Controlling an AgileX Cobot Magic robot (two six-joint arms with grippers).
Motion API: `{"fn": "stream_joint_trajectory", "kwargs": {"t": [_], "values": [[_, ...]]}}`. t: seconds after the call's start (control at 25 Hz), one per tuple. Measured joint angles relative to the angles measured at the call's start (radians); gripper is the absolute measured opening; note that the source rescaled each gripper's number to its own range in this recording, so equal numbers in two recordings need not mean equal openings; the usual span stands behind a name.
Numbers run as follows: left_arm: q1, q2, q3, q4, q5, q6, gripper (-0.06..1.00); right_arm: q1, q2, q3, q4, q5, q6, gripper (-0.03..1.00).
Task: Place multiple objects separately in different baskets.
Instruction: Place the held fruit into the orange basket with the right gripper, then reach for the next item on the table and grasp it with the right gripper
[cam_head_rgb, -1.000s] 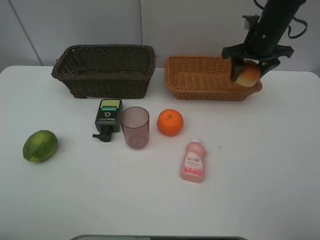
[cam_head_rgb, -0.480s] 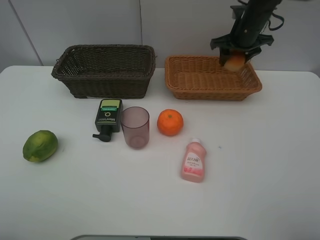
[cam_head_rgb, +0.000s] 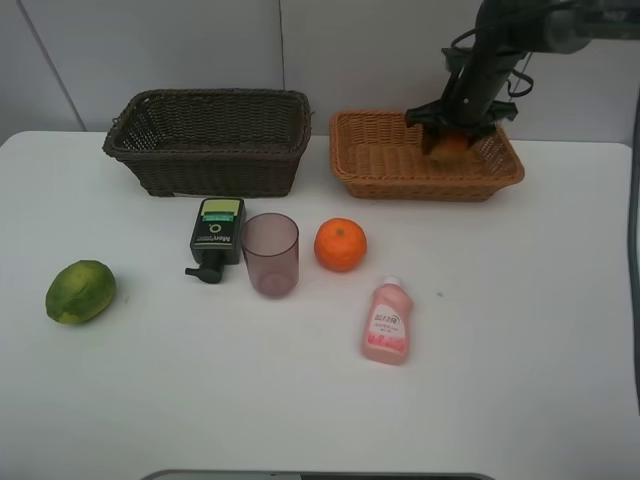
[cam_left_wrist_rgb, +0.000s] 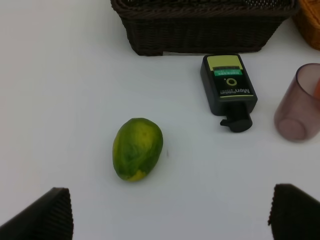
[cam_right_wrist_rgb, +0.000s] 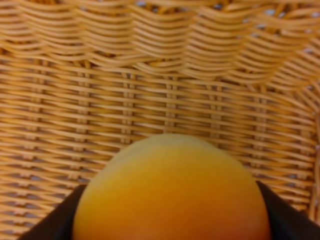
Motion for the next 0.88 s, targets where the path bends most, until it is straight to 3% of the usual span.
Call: {"fn": "stream_joint_trajectory", "kwargs": {"t": [0.32, 0.48, 0.56, 0.68, 0.88], "values": [[0.000, 0.000, 0.000, 0.000, 0.000, 0.000, 1.00, 0.000, 0.015, 0.000, 0.000, -0.032, 0.000, 0.22], [0.000, 0.000, 0.000, 0.000, 0.000, 0.000, 1.00, 0.000, 0.015, 0.000, 0.000, -0.033, 0.000, 0.67], [0.000, 0.000, 0.000, 0.000, 0.000, 0.000, 1.00, 0.000, 0.015, 0.000, 0.000, -0.031, 0.000, 0.81], [0.000, 0.000, 0.000, 0.000, 0.000, 0.000, 1.00, 0.001, 0.005, 0.000, 0.000, -0.019, 0.000, 0.89], [0.000, 0.000, 0.000, 0.000, 0.000, 0.000, 1.00, 0.017, -0.066, 0.000, 0.003, 0.056, 0.001, 0.89]]}}
